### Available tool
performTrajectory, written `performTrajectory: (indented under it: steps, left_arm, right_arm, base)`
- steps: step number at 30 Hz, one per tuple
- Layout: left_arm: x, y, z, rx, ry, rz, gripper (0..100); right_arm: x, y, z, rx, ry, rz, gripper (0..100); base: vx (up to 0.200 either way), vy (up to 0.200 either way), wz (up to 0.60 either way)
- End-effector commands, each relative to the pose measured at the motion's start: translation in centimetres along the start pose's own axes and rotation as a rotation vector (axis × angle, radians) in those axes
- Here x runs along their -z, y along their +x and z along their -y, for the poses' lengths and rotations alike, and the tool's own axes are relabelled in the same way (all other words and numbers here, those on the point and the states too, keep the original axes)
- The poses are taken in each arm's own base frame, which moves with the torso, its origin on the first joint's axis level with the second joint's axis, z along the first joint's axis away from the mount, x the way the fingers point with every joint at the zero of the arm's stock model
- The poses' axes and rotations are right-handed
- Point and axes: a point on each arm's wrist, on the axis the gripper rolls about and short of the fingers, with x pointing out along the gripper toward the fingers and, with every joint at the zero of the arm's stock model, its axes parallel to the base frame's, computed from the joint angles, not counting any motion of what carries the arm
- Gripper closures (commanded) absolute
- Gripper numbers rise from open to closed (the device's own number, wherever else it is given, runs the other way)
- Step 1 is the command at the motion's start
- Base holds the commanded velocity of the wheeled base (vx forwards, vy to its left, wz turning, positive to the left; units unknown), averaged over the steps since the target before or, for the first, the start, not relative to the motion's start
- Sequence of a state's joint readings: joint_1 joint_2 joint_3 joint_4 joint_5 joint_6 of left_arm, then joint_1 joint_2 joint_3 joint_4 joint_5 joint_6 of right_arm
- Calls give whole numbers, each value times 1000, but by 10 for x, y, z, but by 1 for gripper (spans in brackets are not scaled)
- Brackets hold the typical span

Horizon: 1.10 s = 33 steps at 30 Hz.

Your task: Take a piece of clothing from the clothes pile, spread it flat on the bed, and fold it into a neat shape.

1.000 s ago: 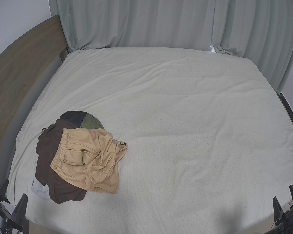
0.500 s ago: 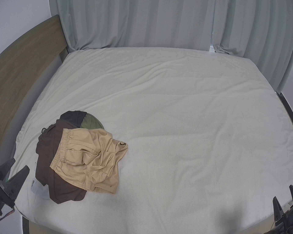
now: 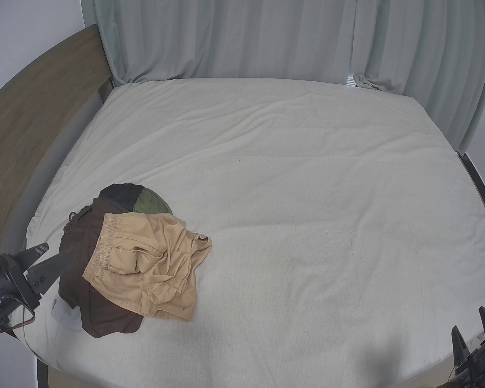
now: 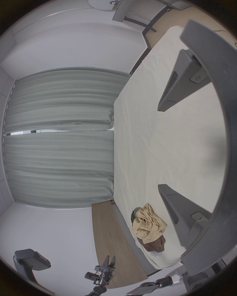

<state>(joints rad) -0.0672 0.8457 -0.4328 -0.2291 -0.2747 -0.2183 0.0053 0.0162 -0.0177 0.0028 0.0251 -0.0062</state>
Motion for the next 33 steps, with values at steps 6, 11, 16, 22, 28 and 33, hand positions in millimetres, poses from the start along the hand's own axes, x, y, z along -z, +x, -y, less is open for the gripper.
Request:
performTrajectory:
  steps: [6, 11, 16, 22, 28, 33]
  left_arm:
    - [-3, 32, -31, 8, 4, -121, 0]
    - [-4, 40, -44, 34, 8, -150, 0]
    - [-7, 53, -52, 57, -6, -170, 0]
    - [-6, 76, -66, 58, -18, -199, 0]
    - [-6, 95, -78, 55, -23, -207, 0]
    - [-2, 108, -86, 53, -41, -242, 0]
  right_arm:
    - [5, 0, 0, -2, 0, -5, 0]
    - [5, 0, 0, -2, 2, -6, 0]
    - [5, 0, 0, -2, 2, -5, 0]
    - [5, 0, 0, -2, 2, -5, 0]
    - [5, 0, 0, -2, 2, -5, 0]
    - [5, 0, 0, -2, 2, -6, 0]
  base:
    - [0, 0, 0]
    - [0, 0, 0]
    - [0, 0, 0]
    - [0, 0, 0]
    - [0, 0, 0]
    - [0, 0, 0]
